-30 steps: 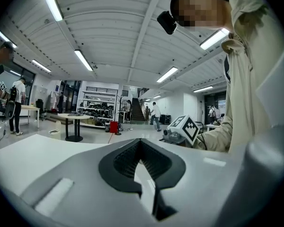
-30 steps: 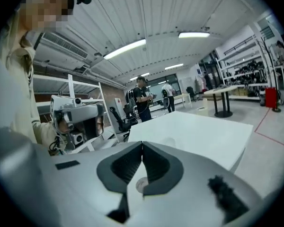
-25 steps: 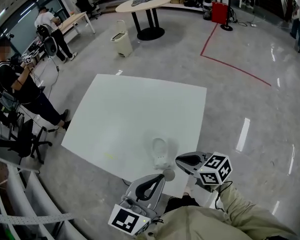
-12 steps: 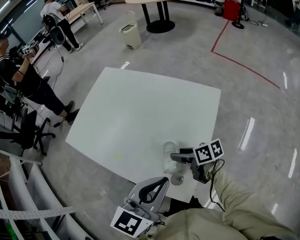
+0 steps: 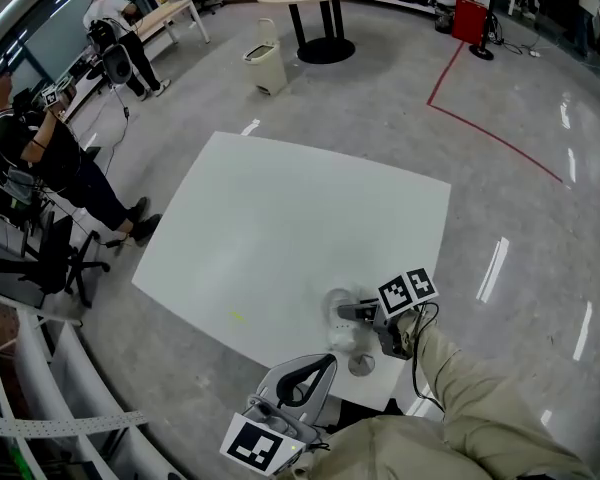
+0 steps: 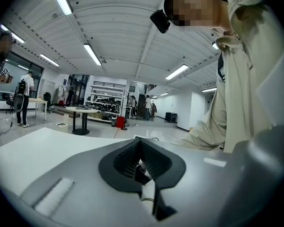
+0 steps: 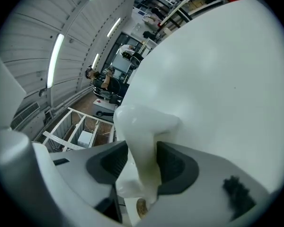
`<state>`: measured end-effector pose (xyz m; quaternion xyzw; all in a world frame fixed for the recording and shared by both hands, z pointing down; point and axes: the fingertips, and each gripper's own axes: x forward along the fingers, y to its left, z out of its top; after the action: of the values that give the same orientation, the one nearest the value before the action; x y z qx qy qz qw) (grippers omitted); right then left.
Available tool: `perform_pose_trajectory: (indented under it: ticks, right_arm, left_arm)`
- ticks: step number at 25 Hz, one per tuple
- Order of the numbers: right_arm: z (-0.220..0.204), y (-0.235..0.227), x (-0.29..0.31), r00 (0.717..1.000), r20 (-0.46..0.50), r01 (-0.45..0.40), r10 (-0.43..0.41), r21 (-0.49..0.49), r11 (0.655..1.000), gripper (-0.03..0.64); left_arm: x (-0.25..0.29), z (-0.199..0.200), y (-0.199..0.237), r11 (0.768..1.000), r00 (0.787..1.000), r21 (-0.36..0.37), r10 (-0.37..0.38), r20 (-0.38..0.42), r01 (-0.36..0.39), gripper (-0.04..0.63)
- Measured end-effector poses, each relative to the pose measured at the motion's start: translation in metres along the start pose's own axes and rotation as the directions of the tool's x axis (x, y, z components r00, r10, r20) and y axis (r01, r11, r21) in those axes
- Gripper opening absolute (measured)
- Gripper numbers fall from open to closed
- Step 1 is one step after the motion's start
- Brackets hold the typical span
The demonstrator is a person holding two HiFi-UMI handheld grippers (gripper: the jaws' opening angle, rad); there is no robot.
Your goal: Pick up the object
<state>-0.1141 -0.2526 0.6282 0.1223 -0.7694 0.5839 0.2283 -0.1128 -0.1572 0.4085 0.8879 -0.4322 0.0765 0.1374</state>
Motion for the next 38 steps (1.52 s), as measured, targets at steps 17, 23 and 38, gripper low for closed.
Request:
perform_pose_trajectory:
  ticks: [17, 23, 38]
  right_arm:
    - [0.028, 0.045, -0.052, 0.958, 0.283, 0.160, -0.044, -0.401, 0.902, 0.140]
    - [0.039, 0.104, -0.113, 0.898, 0.440, 0.278, 0.023, -0.606, 0.745, 0.140]
    - [-0.021, 0.203, -0.202, 0.801, 0.552, 0.377, 0.231, -0.765, 0.522, 0.140]
  left_arm:
    - [-0.007, 0.007, 0.002, 0.999, 1.000, 0.034, 0.013, 0.015, -0.013, 0.005]
    - [-0.003, 0.022, -0.011, 0.997, 0.999, 0.077, -0.002, 0.039, -0.001, 0.005]
    - [-0.012, 0.028, -0.066, 0.989, 0.998, 0.147, -0.026, 0.051, 0.018, 0.005]
